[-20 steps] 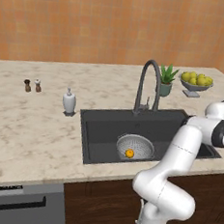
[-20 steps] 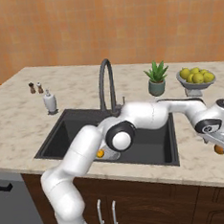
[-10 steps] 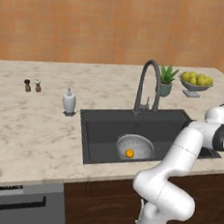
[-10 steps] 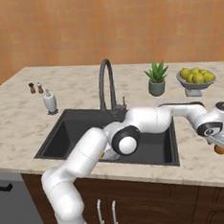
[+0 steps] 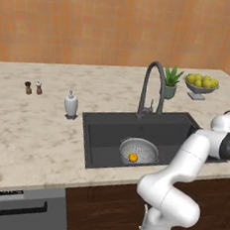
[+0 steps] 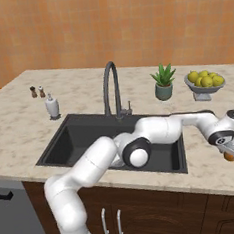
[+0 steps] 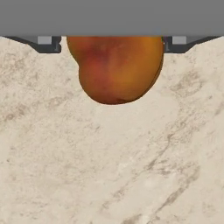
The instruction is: Put the colander in the sink, put the peach, tangerine in the colander, and turn on the sink faucet and pour water over the colander.
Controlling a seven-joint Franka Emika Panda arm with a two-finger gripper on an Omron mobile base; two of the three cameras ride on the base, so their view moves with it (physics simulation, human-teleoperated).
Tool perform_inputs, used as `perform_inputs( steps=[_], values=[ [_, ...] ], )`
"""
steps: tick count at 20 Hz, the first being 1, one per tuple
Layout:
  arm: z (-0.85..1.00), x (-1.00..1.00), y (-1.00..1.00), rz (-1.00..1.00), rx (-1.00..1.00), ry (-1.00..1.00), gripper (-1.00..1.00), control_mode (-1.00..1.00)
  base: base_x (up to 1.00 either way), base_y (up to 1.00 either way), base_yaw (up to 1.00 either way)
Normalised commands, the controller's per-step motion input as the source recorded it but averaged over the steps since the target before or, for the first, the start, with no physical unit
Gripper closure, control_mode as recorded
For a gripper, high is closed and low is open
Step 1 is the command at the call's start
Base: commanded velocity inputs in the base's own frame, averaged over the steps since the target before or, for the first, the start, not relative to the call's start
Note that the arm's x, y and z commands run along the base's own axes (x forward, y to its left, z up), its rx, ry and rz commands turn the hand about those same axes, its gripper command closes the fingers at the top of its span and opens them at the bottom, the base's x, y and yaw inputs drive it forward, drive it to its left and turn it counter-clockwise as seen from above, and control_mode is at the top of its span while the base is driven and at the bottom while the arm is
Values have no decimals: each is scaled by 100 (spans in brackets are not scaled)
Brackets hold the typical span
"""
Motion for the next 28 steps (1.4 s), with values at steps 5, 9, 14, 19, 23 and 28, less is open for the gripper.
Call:
perform_inputs(
  steps=[5, 9, 14, 19, 23, 28],
  values=[
    [-12, -2, 0, 0, -1, 0, 100, -100, 0, 0, 0],
    [8, -26, 26, 7, -8, -7, 100, -100, 0, 0, 0],
    [36, -57, 47, 18, -5, 0, 100, -100, 0, 0, 0],
    [10, -59, 85, 12, -14, 0, 100, -100, 0, 0, 0],
    [21, -41, 99, 2, -13, 0, 100, -100, 0, 0, 0],
    [23, -38, 97, 1, -11, 0, 100, -100, 0, 0, 0]
  ],
)
